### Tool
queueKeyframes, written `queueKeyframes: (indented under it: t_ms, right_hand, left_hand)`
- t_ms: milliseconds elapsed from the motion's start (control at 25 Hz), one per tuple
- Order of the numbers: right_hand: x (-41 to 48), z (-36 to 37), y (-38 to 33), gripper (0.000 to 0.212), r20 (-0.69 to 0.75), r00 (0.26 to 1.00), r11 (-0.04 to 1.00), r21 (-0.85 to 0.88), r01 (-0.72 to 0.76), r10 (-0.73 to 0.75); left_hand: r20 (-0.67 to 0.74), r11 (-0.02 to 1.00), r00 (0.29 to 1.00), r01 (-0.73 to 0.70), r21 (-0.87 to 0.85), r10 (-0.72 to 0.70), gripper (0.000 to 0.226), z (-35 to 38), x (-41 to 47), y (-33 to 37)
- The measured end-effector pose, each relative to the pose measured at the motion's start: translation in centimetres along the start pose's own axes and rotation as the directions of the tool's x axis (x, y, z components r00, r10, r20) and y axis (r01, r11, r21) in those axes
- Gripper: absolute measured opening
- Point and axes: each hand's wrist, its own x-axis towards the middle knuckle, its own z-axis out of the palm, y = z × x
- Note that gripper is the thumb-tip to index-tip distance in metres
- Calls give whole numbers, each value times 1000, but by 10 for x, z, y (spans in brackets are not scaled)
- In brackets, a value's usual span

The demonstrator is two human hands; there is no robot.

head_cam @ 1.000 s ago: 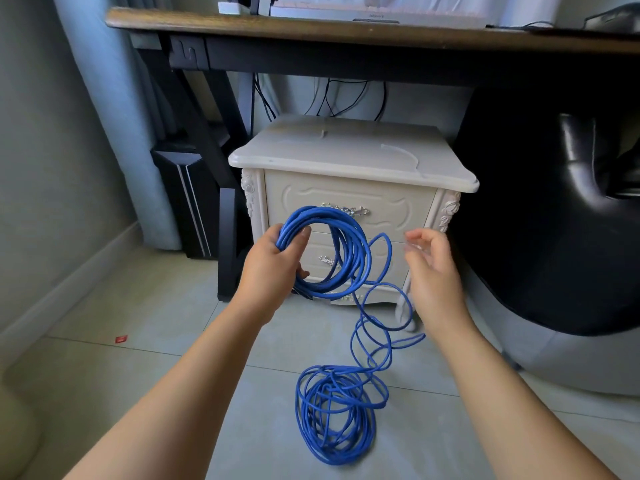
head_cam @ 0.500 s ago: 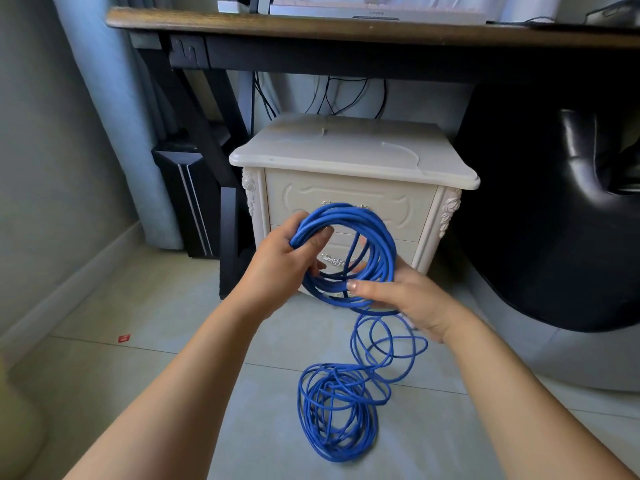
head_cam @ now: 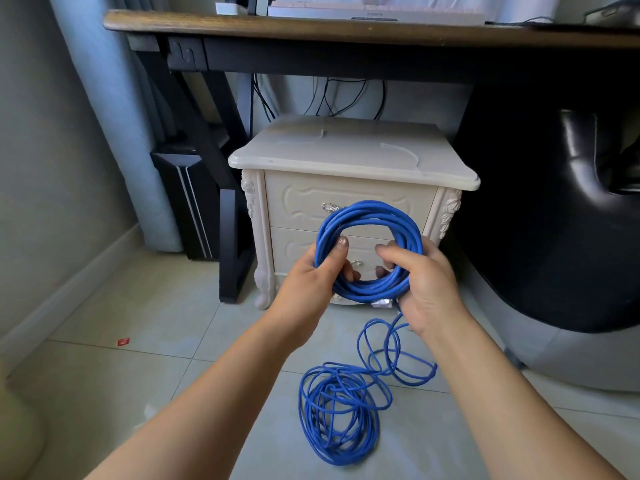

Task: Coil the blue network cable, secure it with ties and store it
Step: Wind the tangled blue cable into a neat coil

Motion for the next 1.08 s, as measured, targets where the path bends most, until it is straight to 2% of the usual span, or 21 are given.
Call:
queueKeyframes:
  t_ms: [80,160,200,280,320,400,480,560,640,680,720,800,880,1000,1080]
  right_hand:
    - [2,-2,-3,26,-21,998,992,-117,54,-56]
    - [5,-4,-2,28,-38,989,942,-311,124,-142]
    - [6,-6,0,28,-27,983,890,-429,152,-181]
    - [5,-10,0,32,35,976,747,-639,186,-213]
    - [3,-12,-1,37,91,974,668,-714,208,-206]
    - [-2,-9,-2,45,246,958,499,-818,286,-146]
    - [-8,-2,3,47,358,930,352,-862,365,-86]
    - [-15,4,6,48,404,909,300,-859,414,-98]
    - [-18,5,5,50,415,897,364,-820,442,-155]
    - [-16,2,2,53,399,903,430,-794,429,-162]
    - [-15,-2,-2,56,377,916,500,-772,393,-138]
    - [-13,-14,-7,59,342,939,622,-743,248,35]
    - [-17,-20,-4,69,349,914,675,-727,122,210]
    - [-26,-11,10,74,350,897,759,-650,26,269]
    - [-30,-3,15,61,310,910,744,-668,2,276]
  left_hand:
    - [34,999,999,15,-34,-14,28,2,1,0]
    - [113,995,992,62,-83,-53,19,-3,1,3]
    - [163,992,984,86,-93,-70,14,-10,2,5]
    - [233,993,970,89,-74,-69,29,-26,5,11]
    - [244,998,969,56,-17,-50,41,-31,6,14]
    - [255,968,967,-76,237,13,54,-30,4,19]
    - [279,821,955,-242,517,106,56,-21,-1,19]
    - [257,650,941,-339,681,222,45,-15,-1,15]
    - [201,555,926,-354,753,319,30,-17,2,13]
    - [162,565,923,-345,749,348,26,-19,4,12]
    - [93,629,927,-318,710,364,24,-21,7,13]
    - [-135,825,932,-222,519,336,21,-27,12,17]
    - [-325,948,914,-154,278,244,19,-33,16,20]
    - [-394,980,903,-114,165,172,19,-32,17,16]
    - [-408,986,901,-101,131,147,18,-24,15,14]
